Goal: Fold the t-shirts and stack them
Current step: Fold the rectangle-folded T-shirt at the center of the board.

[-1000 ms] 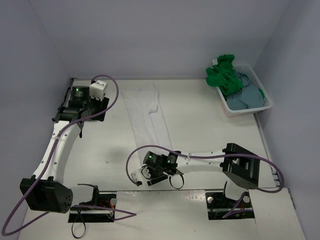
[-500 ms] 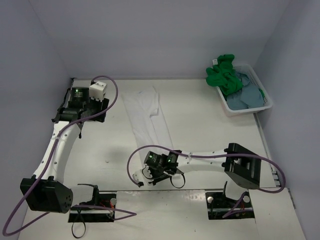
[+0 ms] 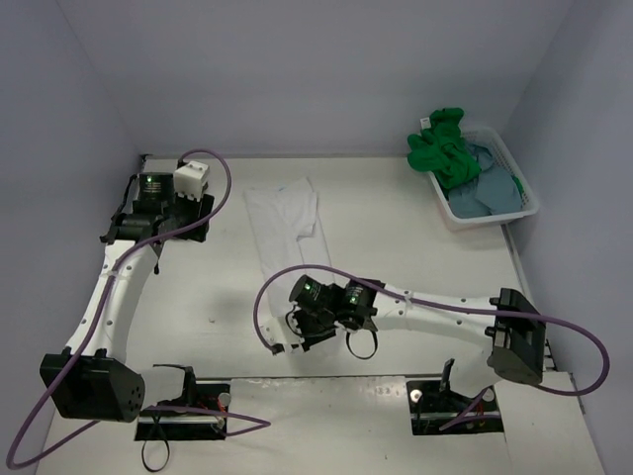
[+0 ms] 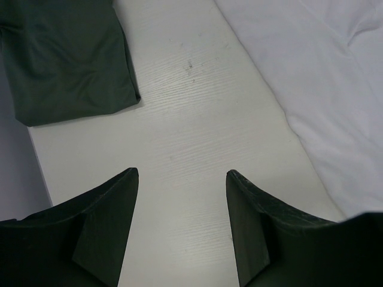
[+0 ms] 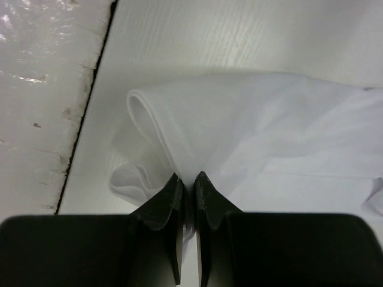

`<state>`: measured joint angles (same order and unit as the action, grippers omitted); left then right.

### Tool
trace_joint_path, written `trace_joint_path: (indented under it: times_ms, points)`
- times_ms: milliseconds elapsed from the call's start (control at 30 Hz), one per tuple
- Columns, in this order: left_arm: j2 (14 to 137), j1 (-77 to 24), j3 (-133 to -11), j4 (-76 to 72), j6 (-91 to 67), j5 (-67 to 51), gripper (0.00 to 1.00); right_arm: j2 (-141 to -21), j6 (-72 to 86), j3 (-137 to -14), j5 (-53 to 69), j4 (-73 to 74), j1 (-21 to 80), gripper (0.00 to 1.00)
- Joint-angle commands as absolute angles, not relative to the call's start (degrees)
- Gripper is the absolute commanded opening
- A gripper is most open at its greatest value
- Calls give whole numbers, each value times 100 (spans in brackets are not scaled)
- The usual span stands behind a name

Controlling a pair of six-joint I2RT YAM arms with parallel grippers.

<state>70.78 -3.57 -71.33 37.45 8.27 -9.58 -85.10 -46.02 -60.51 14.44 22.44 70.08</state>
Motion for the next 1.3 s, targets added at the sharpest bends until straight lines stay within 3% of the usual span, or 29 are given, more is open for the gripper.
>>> trace_joint_path:
  times_ms: [0, 533, 1267]
  points:
    - [6899, -308, -7233, 3568, 729, -1099, 55, -8648, -4816, -6503, 1774, 2347, 6575, 0]
    - [6961, -281, -7251, 3542, 694, -1142, 55, -10168, -5414, -8356, 2874, 2285, 5046, 0]
    - [7014, -141, -7216, 3498, 589, -1345, 55, -11803, -5590, -10098, 3050, 2276, 4430, 0]
